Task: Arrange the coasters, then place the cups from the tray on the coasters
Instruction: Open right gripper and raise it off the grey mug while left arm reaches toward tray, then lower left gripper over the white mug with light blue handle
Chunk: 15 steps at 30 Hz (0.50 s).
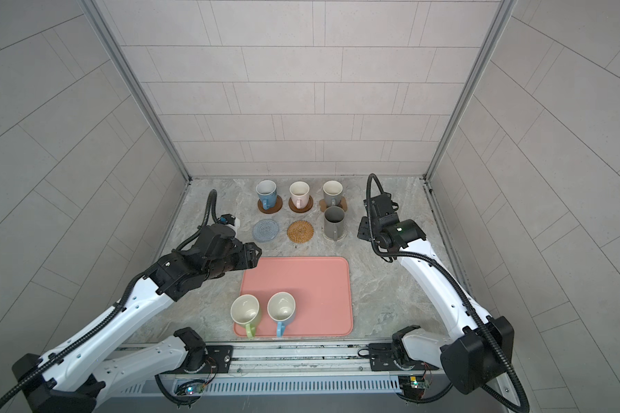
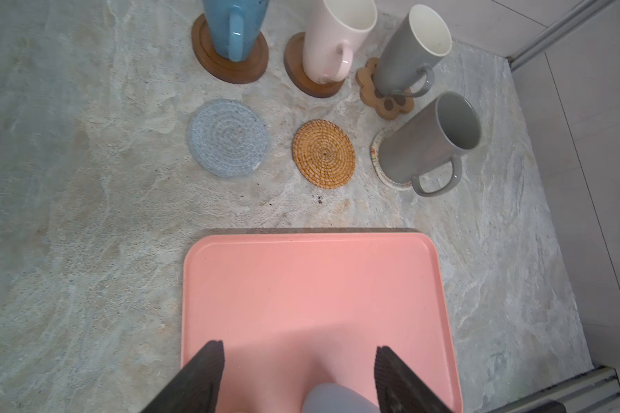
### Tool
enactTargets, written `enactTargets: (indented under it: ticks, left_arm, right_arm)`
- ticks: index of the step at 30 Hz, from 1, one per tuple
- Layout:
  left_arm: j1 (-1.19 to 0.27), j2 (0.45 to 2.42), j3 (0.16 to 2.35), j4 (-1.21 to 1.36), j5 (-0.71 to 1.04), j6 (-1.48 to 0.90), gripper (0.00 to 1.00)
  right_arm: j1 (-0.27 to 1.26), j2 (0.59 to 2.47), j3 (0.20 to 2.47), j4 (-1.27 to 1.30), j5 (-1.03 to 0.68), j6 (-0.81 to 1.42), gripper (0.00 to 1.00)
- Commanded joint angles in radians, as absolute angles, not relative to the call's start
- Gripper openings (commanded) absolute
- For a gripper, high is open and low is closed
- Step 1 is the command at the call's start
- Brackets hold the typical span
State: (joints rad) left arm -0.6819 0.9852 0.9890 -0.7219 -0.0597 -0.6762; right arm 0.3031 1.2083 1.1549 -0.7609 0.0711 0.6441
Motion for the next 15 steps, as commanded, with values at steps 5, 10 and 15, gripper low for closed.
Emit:
enactTargets:
  ticks: [5, 10, 15]
  left_arm:
    - [-0.915, 1.020, 1.050, -0.870, -0.157, -0.863, 0.72]
    - [-1.075, 1.024, 1.080, -0.965, -0.191, -0.953, 0.71]
    - [-1.215, 1.052, 1.109, -1.054, -0.159, -1.031, 0.71]
  right_arm:
    - [0.289, 1.198, 1.140, -0.793, 0.027, 0.650, 0.50]
    - [0.287, 1.224, 1.146, -0.795, -0.002, 0.645, 0.50]
    - [0.285, 1.256, 1.152, -0.795, -0.025, 0.641, 0.50]
